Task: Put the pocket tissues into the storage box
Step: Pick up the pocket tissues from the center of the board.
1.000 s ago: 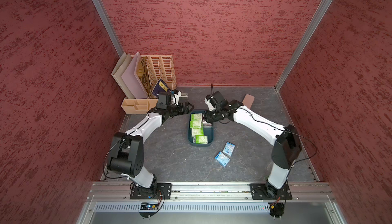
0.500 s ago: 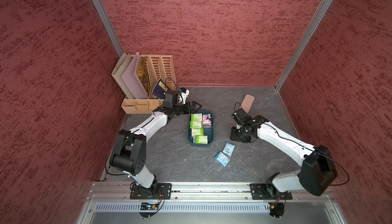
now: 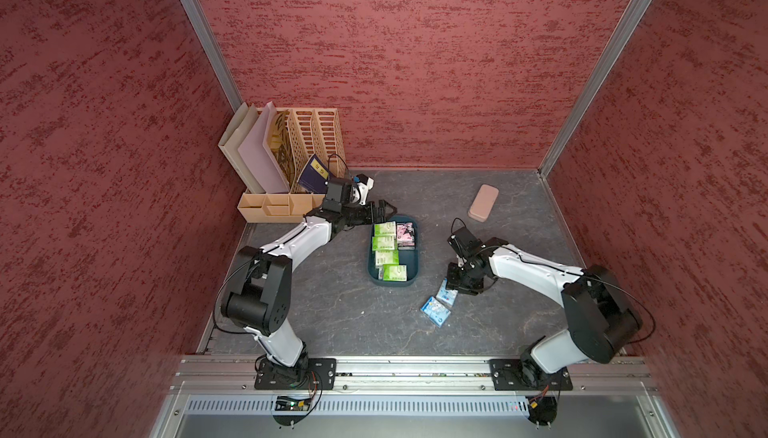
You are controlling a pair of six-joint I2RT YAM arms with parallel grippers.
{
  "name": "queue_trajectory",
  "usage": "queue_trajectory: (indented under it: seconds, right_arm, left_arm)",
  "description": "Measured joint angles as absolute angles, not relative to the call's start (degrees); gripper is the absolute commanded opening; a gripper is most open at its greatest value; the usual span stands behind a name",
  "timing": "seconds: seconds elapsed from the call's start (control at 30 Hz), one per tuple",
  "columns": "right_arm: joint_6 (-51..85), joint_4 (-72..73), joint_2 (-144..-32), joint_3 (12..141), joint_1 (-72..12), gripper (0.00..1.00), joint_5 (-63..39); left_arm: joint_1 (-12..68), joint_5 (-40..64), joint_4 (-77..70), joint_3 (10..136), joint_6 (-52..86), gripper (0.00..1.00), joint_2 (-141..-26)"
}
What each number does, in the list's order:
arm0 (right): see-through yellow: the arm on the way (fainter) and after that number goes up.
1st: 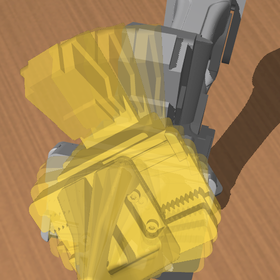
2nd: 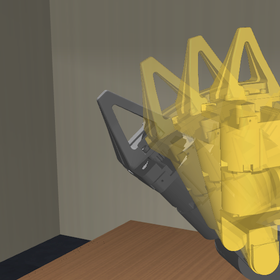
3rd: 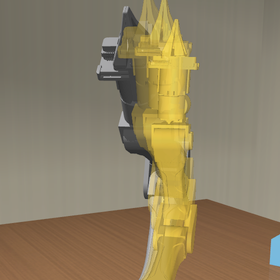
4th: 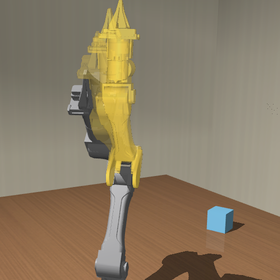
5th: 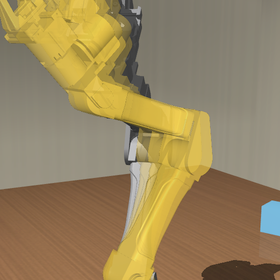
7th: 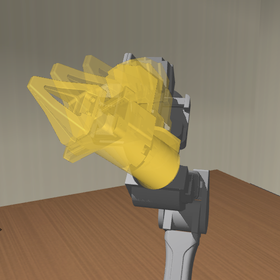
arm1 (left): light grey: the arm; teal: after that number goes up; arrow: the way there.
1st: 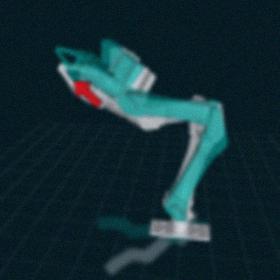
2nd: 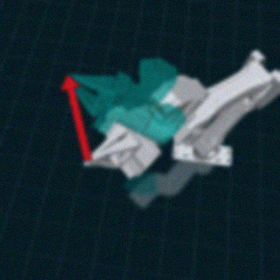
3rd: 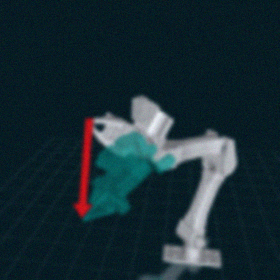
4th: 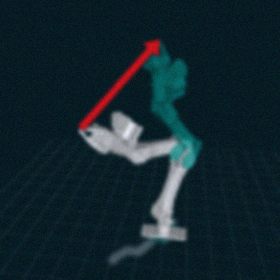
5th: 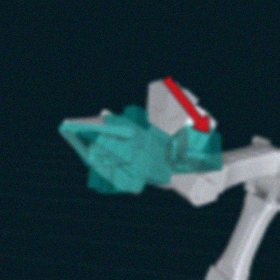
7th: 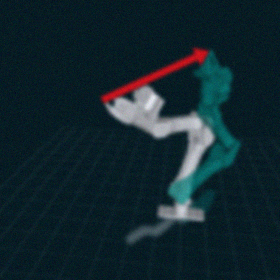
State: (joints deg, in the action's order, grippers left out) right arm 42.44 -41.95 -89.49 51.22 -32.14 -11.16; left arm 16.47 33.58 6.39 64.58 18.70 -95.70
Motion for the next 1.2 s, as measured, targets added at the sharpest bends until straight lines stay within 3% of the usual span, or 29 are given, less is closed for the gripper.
queue_trajectory:
  seconds: [0.1,0.3,0.6,0.93,1.2]
  right_arm:
    - [42.41,-41.15,-90.21,51.24,-32.14,0.36,-11.86]
    - [41.47,-40.45,-90.32,51.83,-32.03,0.0,-12.12]
    - [35.97,-43.86,-91.02,55.53,-31.83,0.0,-8.99]
    - [17.76,-46.41,-84.68,75.13,-31.59,0.0,-4.6]
    - [12.19,-41.93,-94.85,82.06,-32.51,0.0,-8.8]
  left_arm:
    - [16.6,33.56,6.46,64.86,18.72,1.0,-95.79]
    - [16.84,33.01,6.44,65.43,18.72,1.0,-96.23]
    - [16.84,31.44,6.59,65.45,18.7,1.0,-96.27]
    - [16.84,30.96,6.15,66.41,19.75,1.0,-97.19]
    - [16.84,29.8,5.5,66.22,21.02,1.0,-97.19]
